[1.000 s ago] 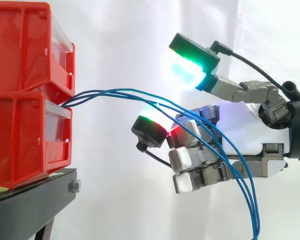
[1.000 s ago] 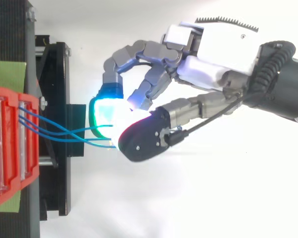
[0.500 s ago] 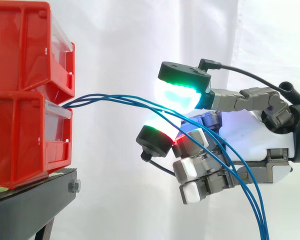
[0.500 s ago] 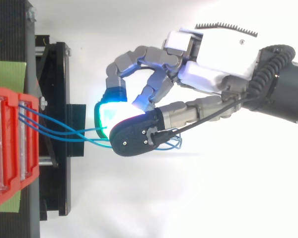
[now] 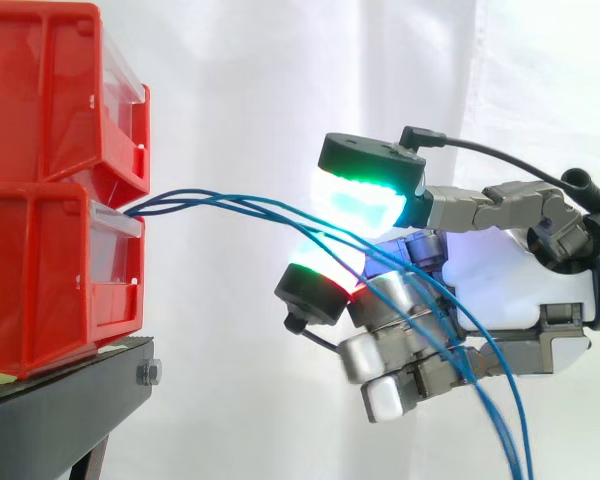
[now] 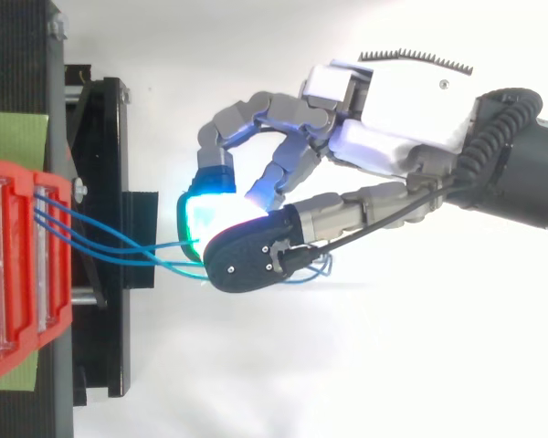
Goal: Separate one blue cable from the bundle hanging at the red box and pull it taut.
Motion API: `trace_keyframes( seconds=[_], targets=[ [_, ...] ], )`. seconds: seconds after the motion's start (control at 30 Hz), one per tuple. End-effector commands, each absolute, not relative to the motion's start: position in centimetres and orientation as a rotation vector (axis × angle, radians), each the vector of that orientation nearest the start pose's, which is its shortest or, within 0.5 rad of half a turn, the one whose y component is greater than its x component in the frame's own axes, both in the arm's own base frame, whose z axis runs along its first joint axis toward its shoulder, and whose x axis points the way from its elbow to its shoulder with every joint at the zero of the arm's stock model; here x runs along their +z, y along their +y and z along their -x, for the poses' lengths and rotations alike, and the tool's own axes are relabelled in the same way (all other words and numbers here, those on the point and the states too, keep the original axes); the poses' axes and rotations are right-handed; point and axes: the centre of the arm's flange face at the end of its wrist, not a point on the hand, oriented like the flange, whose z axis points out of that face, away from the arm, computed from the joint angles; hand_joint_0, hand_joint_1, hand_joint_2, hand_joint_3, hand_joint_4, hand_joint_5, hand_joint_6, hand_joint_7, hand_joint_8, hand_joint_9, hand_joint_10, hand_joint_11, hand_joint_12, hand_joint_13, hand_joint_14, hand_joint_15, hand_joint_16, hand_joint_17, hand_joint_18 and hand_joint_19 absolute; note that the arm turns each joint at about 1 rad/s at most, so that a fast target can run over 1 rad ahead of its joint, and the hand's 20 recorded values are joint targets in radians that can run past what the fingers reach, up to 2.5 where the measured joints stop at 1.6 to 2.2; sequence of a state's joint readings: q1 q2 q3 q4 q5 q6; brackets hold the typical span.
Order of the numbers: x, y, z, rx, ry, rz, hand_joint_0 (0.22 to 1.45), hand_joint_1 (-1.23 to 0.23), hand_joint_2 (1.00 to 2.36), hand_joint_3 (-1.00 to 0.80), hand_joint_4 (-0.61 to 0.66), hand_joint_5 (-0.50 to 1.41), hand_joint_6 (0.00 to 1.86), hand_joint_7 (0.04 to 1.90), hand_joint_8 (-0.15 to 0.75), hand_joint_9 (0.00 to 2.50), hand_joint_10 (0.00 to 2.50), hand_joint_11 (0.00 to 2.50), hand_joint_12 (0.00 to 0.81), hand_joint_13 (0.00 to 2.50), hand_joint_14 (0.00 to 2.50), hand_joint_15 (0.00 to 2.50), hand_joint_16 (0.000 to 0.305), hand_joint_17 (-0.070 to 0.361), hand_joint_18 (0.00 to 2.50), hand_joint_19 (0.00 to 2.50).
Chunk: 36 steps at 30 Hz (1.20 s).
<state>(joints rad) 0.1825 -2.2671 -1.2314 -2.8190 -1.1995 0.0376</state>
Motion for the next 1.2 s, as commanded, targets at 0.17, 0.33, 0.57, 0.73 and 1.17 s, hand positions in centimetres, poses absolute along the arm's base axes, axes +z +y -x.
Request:
trace_keyframes(
  seconds=[0.17,0.33,0.57,0.73,1.17],
  targets=[
    [24.84,-3.45,-74.75,1.072,1.077,-1.343,0.68,-0.8,1.02,-0.2,0.02,-0.16,0.92,1.33,0.299,0.53,0.0,0.02,0.312,0.69,0.01,0.2,0.04,0.089,0.71,0.45],
    [24.77,-3.45,-74.71,1.077,1.074,-1.349,0.68,-0.81,1.02,-0.2,0.03,-0.16,0.91,1.35,0.285,0.51,0.0,0.0,0.314,0.68,0.01,0.2,0.04,0.089,0.69,0.46],
    [24.52,-3.48,-74.42,1.062,1.097,-1.365,0.67,-0.8,1.02,-0.17,0.05,-0.16,0.92,1.38,0.3,0.61,0.0,0.16,0.339,0.75,0.01,0.3,0.042,0.094,0.74,0.48],
    [24.36,-3.56,-74.06,1.043,1.117,-1.385,0.67,-0.78,1.02,-0.19,0.07,-0.16,0.93,1.32,0.356,0.86,0.02,0.51,0.355,0.82,0.01,0.38,0.043,0.096,0.76,0.5],
    [24.23,-3.6,-73.99,1.06,1.101,-1.418,0.69,-0.77,1.02,-0.21,0.06,-0.17,0.93,1.3,0.367,0.88,0.02,0.81,0.346,0.96,0.02,0.62,0.037,0.082,0.75,0.4]
  ],
)
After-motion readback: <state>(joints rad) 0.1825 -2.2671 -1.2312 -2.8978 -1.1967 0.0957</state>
